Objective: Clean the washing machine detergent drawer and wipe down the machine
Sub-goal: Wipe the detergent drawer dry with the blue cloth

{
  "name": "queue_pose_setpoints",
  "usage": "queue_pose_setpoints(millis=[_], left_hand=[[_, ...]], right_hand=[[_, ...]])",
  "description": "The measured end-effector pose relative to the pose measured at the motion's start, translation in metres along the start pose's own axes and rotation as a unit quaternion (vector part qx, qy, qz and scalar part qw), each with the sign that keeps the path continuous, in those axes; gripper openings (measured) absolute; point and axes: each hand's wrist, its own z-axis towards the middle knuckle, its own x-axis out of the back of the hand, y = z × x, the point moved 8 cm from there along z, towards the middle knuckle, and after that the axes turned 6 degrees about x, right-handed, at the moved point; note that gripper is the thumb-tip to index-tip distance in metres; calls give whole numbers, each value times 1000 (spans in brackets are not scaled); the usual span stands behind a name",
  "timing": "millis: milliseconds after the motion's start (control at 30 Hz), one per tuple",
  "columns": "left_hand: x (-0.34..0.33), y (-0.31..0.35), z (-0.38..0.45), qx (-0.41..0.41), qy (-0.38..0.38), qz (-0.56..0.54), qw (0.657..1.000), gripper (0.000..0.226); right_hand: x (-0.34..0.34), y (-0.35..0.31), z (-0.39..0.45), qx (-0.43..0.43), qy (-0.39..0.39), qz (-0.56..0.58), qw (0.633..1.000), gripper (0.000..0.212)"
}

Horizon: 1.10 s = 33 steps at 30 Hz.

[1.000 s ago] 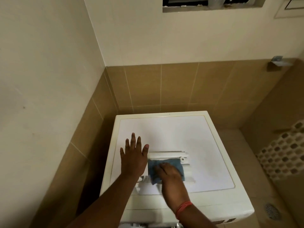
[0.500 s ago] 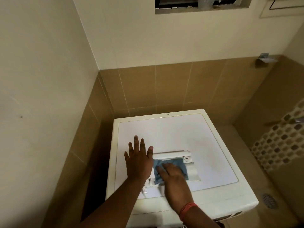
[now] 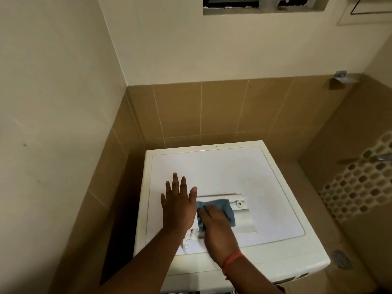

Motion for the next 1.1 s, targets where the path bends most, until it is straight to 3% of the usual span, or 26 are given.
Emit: queue_pose_setpoints(millis=[67,133,233,333,467,567,667,733,833,967,1100], left_hand=[[-1,-1,1,2,-5,-15,1000,77],[-2,-1,2,0,-4,-24,1000,76],[0,0,1,-4,7,-40,999,76],[-1,0,1,1,14,-39,999,74],[-2,-1,3,7,13,-2,1000,76],[-1,0,2,12,9,14,1000,84],[0,1,1,6,14,2,1000,89],[1,0,1,7,20,-2,1000,87],[1,1,1,6,19,-6,1000,88],[2,1,0,8,17,-9,1000,86],[-2,0,1,13,7,3,1000,76]], right_hand=[[-1,-7,12,37,-15,24,999,41],[15,11,18,51,-9,-31,998,45],[58,55,17,-16,44,-102,994,40],[56,64,19,-55,0,-165,985,43],[14,9,30,41,-40,-122,991,44],[3,1,34,120,-20,-92,988,40],[34,50,29,37,3,-71,997,31],[60,79,21,5,46,-118,992,22],[63,100,14,-66,26,-106,992,45],[30,58,16,24,27,-148,988,55],[3,3,29,108,-17,-91,990,43]])
